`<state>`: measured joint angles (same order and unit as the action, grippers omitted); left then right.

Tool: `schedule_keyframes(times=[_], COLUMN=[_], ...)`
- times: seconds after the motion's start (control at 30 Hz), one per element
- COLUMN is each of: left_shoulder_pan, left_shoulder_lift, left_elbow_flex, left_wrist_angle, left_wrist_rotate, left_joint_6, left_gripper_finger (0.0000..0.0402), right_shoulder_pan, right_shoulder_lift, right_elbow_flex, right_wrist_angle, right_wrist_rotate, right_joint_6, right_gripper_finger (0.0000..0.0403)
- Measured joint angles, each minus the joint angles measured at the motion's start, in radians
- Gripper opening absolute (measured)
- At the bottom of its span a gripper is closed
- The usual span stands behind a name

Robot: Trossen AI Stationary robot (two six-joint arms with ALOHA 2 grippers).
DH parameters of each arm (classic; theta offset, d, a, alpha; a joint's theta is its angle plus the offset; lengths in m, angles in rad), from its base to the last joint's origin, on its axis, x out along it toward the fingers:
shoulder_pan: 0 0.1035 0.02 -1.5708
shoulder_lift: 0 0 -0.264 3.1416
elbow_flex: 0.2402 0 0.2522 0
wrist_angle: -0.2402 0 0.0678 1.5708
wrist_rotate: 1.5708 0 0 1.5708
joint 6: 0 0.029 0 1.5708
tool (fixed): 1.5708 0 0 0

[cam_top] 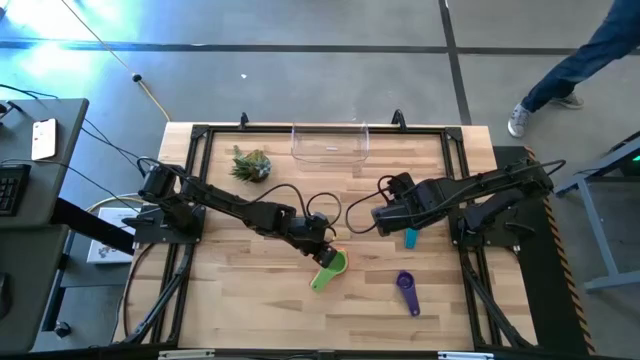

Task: Nest measuring cups in basket
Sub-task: Stack the light blue measuring cup into the green measuring cup

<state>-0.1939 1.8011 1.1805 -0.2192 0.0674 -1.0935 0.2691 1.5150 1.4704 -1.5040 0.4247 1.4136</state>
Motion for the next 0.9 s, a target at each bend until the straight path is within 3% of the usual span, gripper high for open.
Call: schedule_keyframes(times=[0.37,0.9], left_shoulder_pan=[0.046,0.098], left_shoulder_lift=[-0.109,-0.395], left_elbow_flex=[-0.001,-0.001], left_wrist_angle=[-0.094,-0.36], left_wrist_rotate=[0.019,-0.039], left_joint_6=[0.223,0.495], left_gripper_finger=[0.0085,0.0085], right_shoulder_pan=[0.062,0.246], right_shoulder_lift=[0.0,0.062], right_elbow_flex=[0.0,0.0], right_wrist_angle=[0.087,0.053], right_wrist_rotate=[-0.121,-0.136], right_joint_6=[0.078,0.474], right_gripper_finger=[0.0061,0.0063])
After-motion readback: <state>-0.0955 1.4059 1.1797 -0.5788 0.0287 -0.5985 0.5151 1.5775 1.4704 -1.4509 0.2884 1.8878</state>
